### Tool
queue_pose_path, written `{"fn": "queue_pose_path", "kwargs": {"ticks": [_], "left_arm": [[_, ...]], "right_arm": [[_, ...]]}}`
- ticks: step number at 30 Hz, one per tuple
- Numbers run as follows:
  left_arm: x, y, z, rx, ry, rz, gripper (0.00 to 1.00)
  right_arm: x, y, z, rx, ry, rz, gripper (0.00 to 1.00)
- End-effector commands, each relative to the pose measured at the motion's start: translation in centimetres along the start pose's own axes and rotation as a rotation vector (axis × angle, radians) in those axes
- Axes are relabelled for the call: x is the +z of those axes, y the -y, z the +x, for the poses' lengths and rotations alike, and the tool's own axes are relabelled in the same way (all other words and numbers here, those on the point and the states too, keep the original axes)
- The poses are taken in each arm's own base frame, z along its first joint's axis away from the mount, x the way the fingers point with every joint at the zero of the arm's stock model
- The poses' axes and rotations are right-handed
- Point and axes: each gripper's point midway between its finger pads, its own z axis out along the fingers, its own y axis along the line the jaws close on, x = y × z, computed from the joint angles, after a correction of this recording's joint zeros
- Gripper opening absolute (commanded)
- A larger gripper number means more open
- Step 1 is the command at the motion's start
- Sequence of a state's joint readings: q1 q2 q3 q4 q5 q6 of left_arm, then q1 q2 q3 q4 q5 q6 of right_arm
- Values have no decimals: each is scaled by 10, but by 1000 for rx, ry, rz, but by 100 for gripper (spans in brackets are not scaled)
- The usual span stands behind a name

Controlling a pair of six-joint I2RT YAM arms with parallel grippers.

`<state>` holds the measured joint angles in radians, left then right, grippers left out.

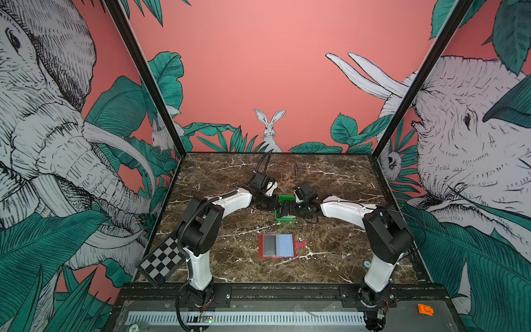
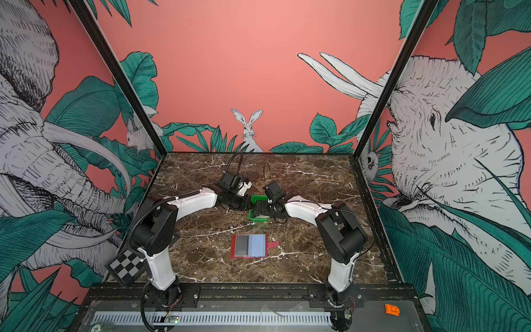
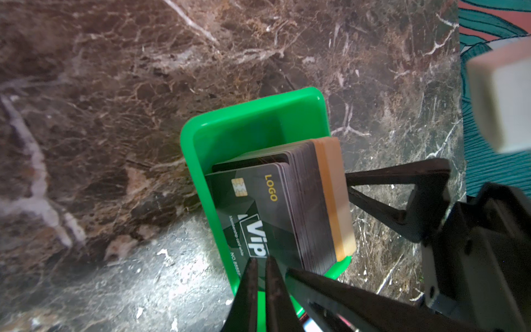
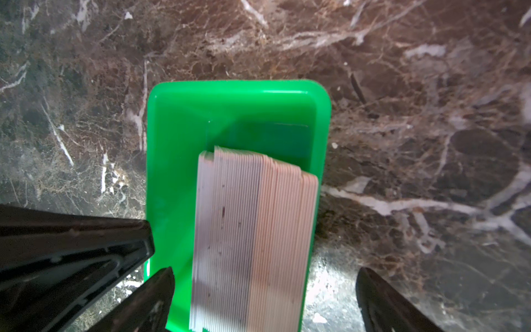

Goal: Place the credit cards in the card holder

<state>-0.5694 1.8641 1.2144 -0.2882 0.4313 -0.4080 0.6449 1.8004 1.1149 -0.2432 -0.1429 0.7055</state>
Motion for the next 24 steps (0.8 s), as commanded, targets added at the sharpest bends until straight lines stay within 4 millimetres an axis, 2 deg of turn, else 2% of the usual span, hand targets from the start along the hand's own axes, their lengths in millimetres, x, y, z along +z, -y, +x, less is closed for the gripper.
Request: {"fn": "queue_pose_path", "kwargs": {"ticks": [1, 16, 24], "left_arm": [[1, -2, 2, -15, -11, 7, 11], [9, -8, 7, -25, -34, -5, 12], [11, -10, 8, -29, -42, -13, 12]], "right_arm": [[6, 6, 2, 9, -2, 13, 97], [13, 12, 3, 8, -6, 43, 96], [3, 18, -3, 14, 26, 79, 95]]}}
